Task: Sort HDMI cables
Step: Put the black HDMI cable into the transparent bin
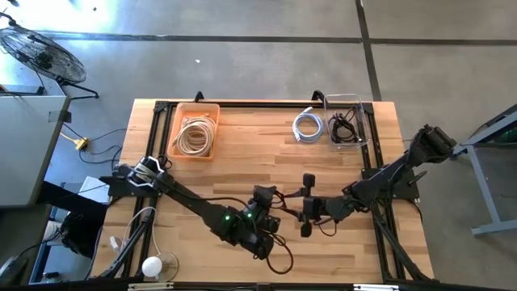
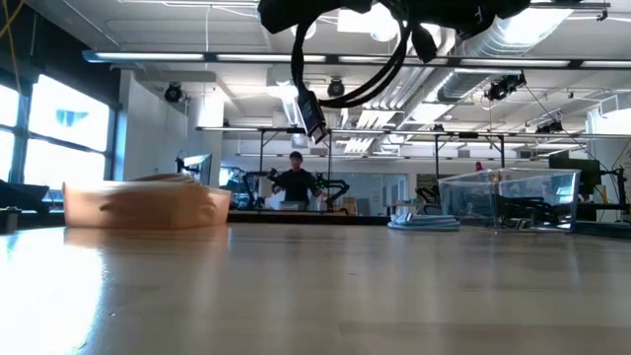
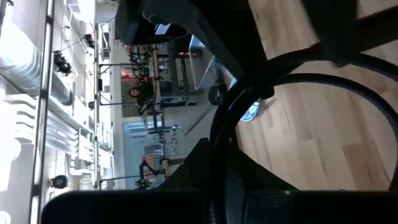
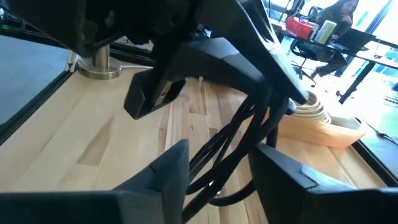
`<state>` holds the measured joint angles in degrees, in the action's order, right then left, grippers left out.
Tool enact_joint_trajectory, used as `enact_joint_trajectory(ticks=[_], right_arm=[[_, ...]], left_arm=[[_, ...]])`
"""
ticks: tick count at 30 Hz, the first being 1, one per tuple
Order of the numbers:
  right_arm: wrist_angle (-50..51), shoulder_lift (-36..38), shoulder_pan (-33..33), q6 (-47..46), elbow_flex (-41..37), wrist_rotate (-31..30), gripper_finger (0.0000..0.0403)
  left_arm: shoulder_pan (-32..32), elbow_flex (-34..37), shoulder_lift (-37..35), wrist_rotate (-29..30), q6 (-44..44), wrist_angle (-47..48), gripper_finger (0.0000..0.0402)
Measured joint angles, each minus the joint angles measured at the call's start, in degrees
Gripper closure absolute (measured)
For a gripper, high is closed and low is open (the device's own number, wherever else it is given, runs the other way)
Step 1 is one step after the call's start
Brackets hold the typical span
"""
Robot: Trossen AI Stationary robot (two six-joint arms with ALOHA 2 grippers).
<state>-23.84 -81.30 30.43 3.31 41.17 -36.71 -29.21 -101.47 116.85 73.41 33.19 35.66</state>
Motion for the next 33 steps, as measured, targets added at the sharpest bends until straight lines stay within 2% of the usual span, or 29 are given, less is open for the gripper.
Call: enact_joint_trajectory(ticks=[3, 7, 9, 12, 16, 19, 24, 29, 33], right_arm=[[0.6, 0.0, -0.1, 0.1, 0.0, -0.3, 0.028], [2.1, 0.0, -0.1, 1.2, 0.0, -0.3, 0.0368], [2.6, 0.0, -0.2, 2.1, 0.0, -0.6, 0.0388], [3.0, 0.0, -0.4, 1.7, 0.1, -0.9, 0.0377], [3.6, 0.0, -0.5, 1.8, 0.2, -1.2, 0.0394], [4.4, 0.0, -0.5, 1.4, 0.2, -2.8, 0.0391], [5.9, 0.1, -0.5, 1.0, 0.3, -4.8, 0.0397], [11.6, 0.1, -0.5, -1.1, 0.1, -11.2, 0.0399], [15.2, 0.1, -0.6, -3.8, 0.1, -16.9, 0.0399]], left_arm=[[0.0, 0.0, 0.0, -0.5, 0.0, -0.1, 0.0396], [0.2, 0.0, 0.0, -2.1, 1.1, -0.1, 0.0394], [0.3, 0.0, 0.0, -2.4, 1.1, 0.1, 0.0385], [0.4, 0.0, 0.0, -2.4, 1.1, 0.2, 0.0363], [0.5, -0.1, 0.0, -2.7, 3.4, 0.0, 0.0339], [0.3, -0.1, 0.0, -2.3, 6.8, 0.1, 0.0328], [-1.6, -0.5, -0.1, 4.4, 14.7, 0.6, 0.0313], [-5.1, -4.7, -0.6, 11.7, 17.3, 4.6, 0.0301], [-8.5, -6.9, -0.7, 16.8, 17.3, 11.5, 0.0299]])
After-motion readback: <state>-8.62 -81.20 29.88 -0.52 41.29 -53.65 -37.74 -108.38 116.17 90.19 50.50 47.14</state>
